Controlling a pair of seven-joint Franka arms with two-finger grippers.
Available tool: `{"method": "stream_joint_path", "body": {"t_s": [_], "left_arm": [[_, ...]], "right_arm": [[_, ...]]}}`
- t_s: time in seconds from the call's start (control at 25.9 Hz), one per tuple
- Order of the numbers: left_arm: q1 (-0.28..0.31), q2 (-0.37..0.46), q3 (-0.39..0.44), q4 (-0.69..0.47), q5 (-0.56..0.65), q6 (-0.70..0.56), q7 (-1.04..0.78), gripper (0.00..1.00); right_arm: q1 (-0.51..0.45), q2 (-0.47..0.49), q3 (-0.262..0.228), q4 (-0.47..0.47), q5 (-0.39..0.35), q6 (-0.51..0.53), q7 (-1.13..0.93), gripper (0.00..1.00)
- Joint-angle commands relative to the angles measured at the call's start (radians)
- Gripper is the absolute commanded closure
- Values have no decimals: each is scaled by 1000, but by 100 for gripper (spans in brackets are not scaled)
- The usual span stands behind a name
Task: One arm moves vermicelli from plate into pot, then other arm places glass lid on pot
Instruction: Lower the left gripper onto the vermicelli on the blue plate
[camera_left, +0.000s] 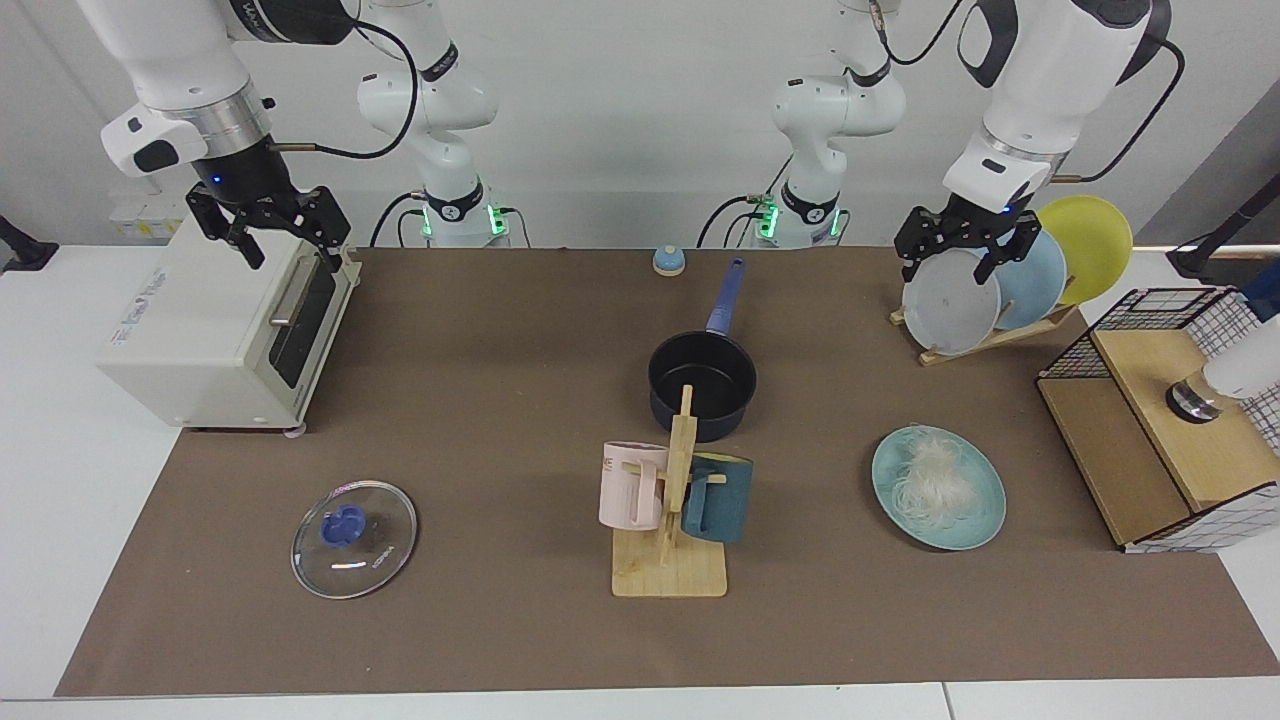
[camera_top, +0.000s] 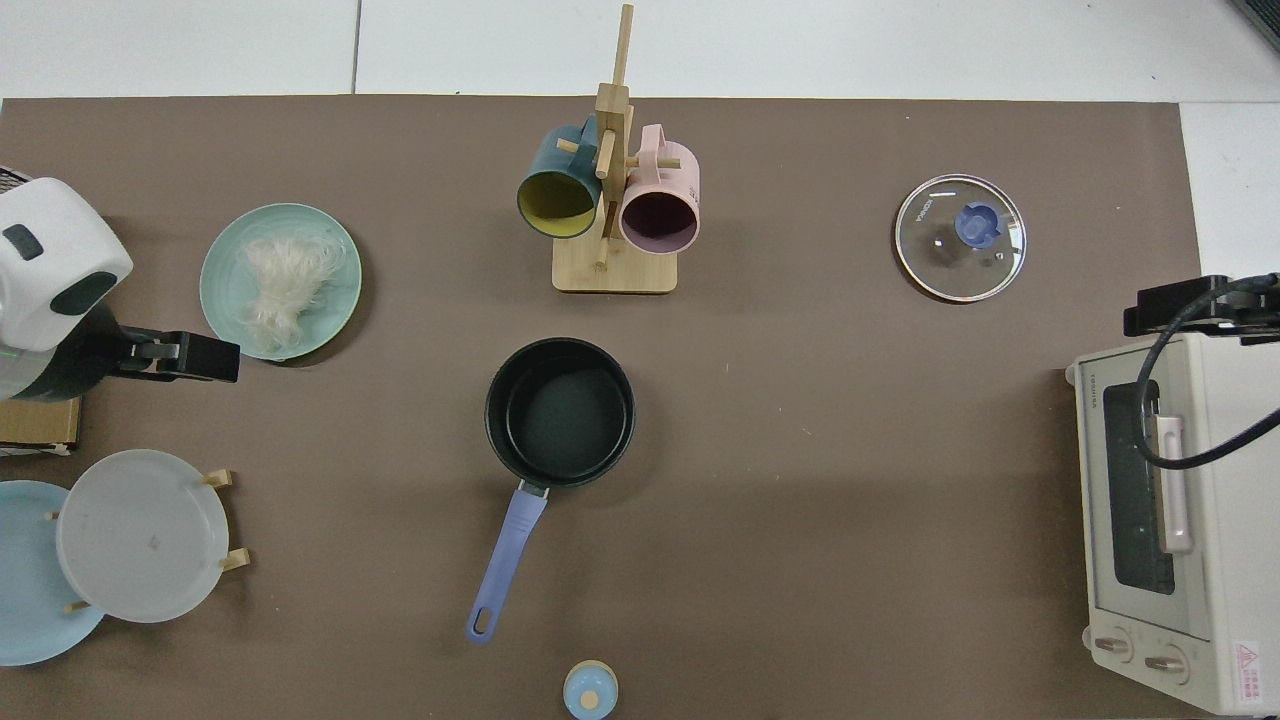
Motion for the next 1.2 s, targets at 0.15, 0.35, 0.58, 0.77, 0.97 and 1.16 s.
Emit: {"method": "stream_joint_path", "body": {"t_s": [0.15, 0.35, 0.58, 0.77, 0.97, 1.16], "left_arm": [[-5, -9, 5, -5, -14, 16, 11, 0], [-4, -7, 7, -6, -23, 26, 8, 0], [6, 51, 5, 55, -26, 21, -17, 0], [13, 163, 7, 210, -14, -39, -11, 0], [18, 224, 17, 257, -11, -17, 9, 0], [18, 278, 17, 259, 0, 41, 15, 0]], "right_arm": [[-8, -6, 5, 2, 7, -8, -28, 0], [-8, -6, 5, 2, 7, -10, -28, 0], [-24, -6, 0, 2, 0, -14, -28, 0], [-19, -6, -4, 2, 3, -11, -28, 0], [-7, -6, 3, 2, 7, -11, -28, 0], [-11, -6, 3, 2, 7, -11, -28, 0]]}}
